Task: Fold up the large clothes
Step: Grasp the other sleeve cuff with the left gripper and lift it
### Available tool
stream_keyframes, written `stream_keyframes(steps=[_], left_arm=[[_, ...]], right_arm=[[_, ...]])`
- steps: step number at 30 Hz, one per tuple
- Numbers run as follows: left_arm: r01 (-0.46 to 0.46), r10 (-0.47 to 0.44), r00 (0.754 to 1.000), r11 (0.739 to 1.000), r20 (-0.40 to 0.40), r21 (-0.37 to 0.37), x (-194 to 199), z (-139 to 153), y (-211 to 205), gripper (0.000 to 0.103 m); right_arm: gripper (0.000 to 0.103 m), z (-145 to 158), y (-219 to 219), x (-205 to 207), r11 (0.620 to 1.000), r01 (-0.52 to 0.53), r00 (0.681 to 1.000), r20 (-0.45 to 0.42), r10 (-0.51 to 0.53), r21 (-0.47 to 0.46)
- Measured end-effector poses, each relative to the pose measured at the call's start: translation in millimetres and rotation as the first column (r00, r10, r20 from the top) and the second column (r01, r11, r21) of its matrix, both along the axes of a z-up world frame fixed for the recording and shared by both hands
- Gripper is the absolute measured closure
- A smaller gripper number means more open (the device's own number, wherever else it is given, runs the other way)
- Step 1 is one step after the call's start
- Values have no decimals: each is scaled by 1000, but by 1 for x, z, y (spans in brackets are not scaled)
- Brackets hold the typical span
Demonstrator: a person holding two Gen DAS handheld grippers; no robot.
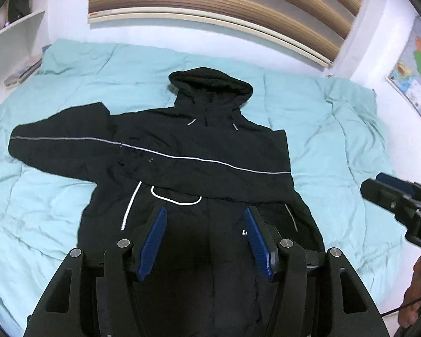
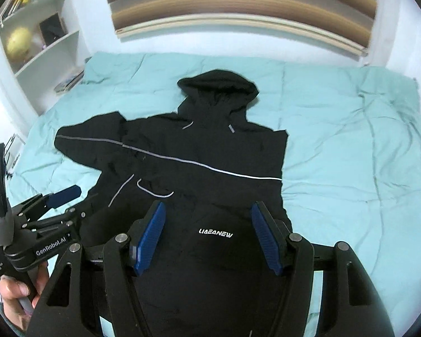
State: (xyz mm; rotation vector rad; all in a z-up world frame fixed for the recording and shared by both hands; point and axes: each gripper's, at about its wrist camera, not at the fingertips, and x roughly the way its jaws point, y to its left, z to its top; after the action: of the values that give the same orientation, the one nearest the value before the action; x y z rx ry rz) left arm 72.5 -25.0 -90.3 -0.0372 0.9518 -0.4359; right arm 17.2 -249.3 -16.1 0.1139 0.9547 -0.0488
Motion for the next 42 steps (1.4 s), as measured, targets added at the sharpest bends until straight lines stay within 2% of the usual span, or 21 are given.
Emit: stream_keyframes(steps=[7, 11, 17, 22, 25, 29, 31, 32, 34, 36, 39, 42], left_arm=[[65, -66, 998, 998, 21, 22, 3, 9, 41, 43], [68, -68, 998, 997, 1, 28, 18, -1, 75, 43], [-46, 43, 994, 998, -99, -31, 65, -34, 162, 43], [-222, 212, 968, 973, -134, -64, 114, -57, 251, 43], [-345, 335, 933, 936, -129, -66, 151, -69, 306, 38], [-489, 469, 869, 863, -160, -128, 199, -93, 369, 32], [-565, 528, 821, 805, -217, -182, 228, -114, 403, 32], [-584, 539, 808, 786, -236, -203, 238, -121, 414, 32], [-645, 581, 762, 723, -286, -248, 261, -144, 439, 32], [-680, 608, 731, 686, -311, -259, 278, -161, 452, 32], [-713, 631, 696, 662, -342, -230, 307, -187, 458, 32], [-731, 637, 672, 652, -378, -200, 331, -212, 458, 32]], right_arm=[[36, 11, 40, -1, 998, 67, 998, 9, -67, -5], [36, 5, 64, 9, 996, 93, 996, -9, -93, 11], [36, -16, 106, 31, 992, 116, 992, -57, -114, 43], [36, -37, 136, 56, 990, 119, 987, -119, -110, 74], [36, -45, 151, 72, 992, 113, 984, -144, -103, 61], [36, -57, 158, 96, 993, 111, 979, -174, -104, 31], [36, -67, 158, 109, 993, 113, 975, -198, -105, 33], [36, -73, 158, 115, 993, 110, 972, -215, -100, 35], [36, -88, 161, 130, 995, 91, 963, -257, -80, 31], [36, -102, 165, 142, 998, 65, 956, -288, -56, 21], [36, -123, 168, 158, 999, 36, 943, -333, -25, 27], [36, -137, 167, 172, 999, 27, 934, -358, -12, 37]])
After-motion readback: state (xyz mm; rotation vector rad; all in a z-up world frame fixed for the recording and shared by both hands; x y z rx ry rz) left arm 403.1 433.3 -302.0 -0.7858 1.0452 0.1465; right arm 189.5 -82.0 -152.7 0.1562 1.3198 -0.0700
